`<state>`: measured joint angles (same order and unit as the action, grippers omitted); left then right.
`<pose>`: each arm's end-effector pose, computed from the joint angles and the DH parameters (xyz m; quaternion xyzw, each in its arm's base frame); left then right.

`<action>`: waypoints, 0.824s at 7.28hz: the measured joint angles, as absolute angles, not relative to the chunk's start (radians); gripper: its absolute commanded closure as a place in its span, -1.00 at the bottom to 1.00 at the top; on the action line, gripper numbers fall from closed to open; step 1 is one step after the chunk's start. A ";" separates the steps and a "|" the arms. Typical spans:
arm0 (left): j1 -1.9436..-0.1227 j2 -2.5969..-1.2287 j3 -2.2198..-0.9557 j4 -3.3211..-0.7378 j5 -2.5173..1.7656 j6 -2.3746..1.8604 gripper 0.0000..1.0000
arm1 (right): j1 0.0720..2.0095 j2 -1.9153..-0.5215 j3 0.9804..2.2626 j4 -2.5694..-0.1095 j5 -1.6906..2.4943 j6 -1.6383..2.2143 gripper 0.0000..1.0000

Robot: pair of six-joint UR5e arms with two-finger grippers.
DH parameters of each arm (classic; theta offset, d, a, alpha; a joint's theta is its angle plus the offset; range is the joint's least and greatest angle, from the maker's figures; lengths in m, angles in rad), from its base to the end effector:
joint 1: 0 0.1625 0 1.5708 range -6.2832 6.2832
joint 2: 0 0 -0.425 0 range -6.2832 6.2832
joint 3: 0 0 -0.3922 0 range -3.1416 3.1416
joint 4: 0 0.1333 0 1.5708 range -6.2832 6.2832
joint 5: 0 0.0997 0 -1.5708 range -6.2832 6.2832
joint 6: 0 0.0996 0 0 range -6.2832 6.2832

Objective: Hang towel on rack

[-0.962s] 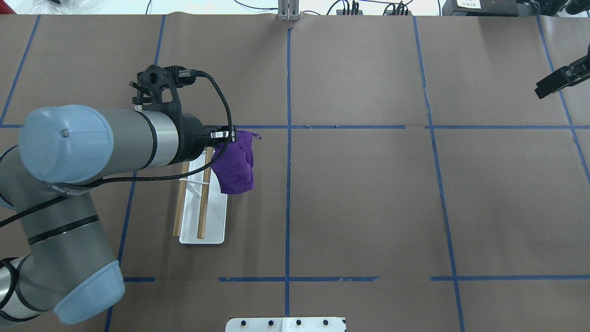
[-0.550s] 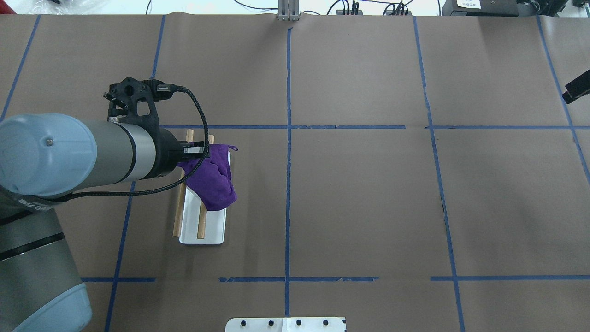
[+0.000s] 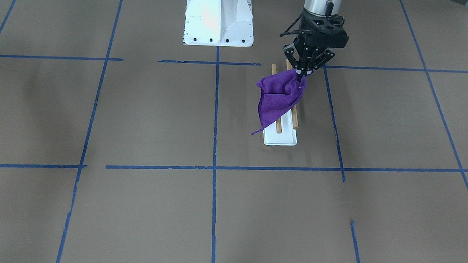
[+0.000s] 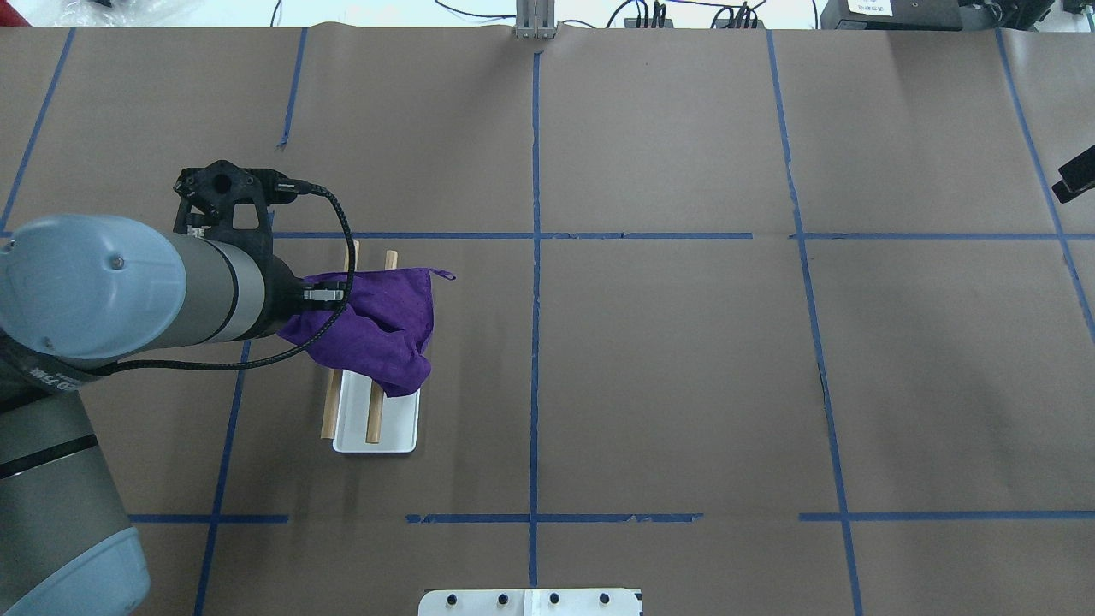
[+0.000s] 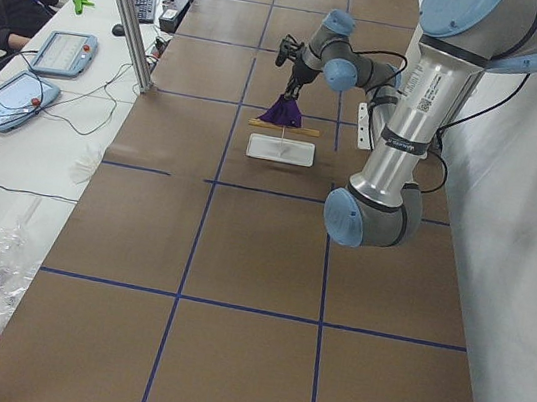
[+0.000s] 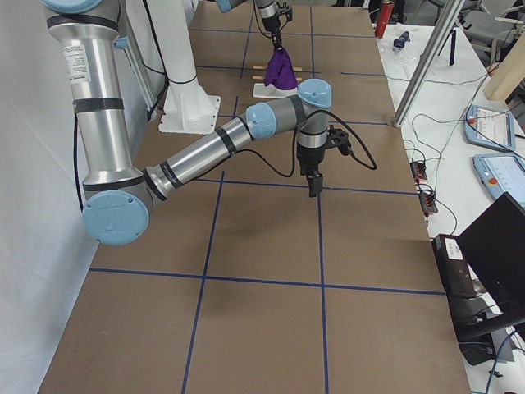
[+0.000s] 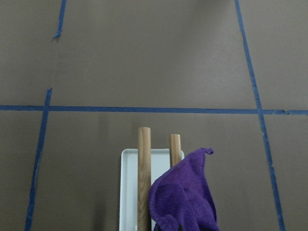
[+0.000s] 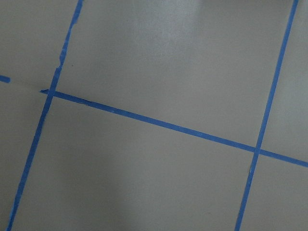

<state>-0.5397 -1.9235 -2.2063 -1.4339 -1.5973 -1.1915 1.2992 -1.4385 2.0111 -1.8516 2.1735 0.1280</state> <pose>0.3645 -0.3707 0.2245 0.1723 0.3754 -0.0675 0.9082 -0.0614 -0.5069 0.4212 0.0778 -0.3154 -0.1108 0.9393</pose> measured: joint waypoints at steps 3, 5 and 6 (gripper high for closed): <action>-0.541 -1.908 -2.128 -1.435 -1.566 -1.149 0.66 | 1.299 -1.440 2.011 -1.852 2.180 0.129 -1.00; -0.543 -1.907 -2.102 -1.438 -1.565 -1.105 -1.00 | 1.299 -1.440 2.012 -1.851 2.184 0.129 -1.00; -0.548 -1.906 -2.095 -1.439 -1.566 -1.055 -1.00 | 1.299 -1.439 2.013 -1.850 2.185 0.129 -1.00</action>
